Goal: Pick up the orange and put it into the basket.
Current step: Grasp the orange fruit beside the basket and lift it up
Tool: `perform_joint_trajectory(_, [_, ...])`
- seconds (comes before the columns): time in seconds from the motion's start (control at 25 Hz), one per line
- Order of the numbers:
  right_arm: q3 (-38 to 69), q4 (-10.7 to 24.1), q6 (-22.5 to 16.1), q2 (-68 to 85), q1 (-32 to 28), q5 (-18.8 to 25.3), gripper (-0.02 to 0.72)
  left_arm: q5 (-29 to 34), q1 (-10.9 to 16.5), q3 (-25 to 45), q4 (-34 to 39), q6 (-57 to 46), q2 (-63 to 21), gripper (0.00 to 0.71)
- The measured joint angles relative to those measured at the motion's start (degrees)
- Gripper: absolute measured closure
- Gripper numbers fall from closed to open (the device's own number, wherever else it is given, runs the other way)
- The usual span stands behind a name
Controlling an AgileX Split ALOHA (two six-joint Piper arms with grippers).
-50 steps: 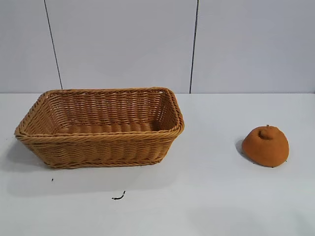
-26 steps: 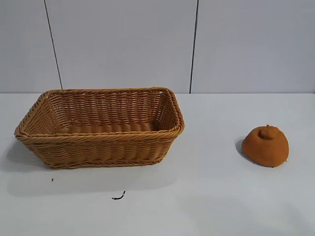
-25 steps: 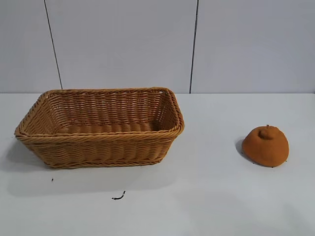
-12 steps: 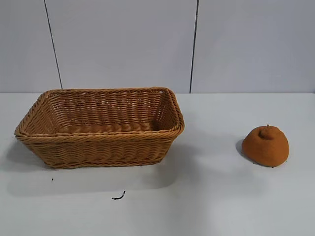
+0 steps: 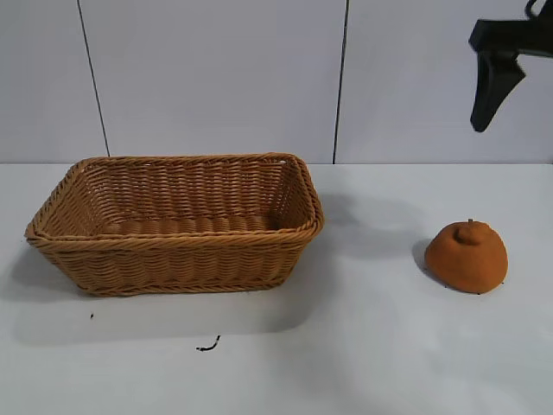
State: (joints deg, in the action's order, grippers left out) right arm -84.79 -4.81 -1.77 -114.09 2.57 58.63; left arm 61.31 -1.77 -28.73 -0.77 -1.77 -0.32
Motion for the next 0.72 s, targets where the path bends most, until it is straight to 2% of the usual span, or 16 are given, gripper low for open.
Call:
perform_joint_trajectory(0.32, [0.0,-0.4,0.0,-9.2,0.0,-1.3,0.085,0.0,0.0,0.0,0.0,0.0,0.0,0.044])
perform_joint_trajectory(0.4, [0.0,-0.2,0.0,-9.8,0.0,-1.8,0.136,0.0,0.0,0.0,0.0,0.0,0.0,0.044])
perform_joint_trajectory(0.52, [0.0,0.2,-0.3,-9.8,0.0,-2.7,0.366,0.0,0.0,0.0,0.0,0.0,0.0,0.044])
perform_joint_trajectory(0.56, [0.0,0.4,-0.5,-9.8,0.0,-2.7,0.471,0.0,0.0,0.0,0.0,0.0,0.0,0.044])
perform_joint_trajectory(0.64, [0.0,0.5,-0.7,-9.7,0.0,-2.3,0.634,0.0,0.0,0.0,0.0,0.0,0.0,0.044])
perform_joint_trajectory(0.72, [-0.1,0.5,-0.7,-9.1,0.0,-2.1,0.65,0.0,0.0,0.0,0.0,0.0,0.0,0.044])
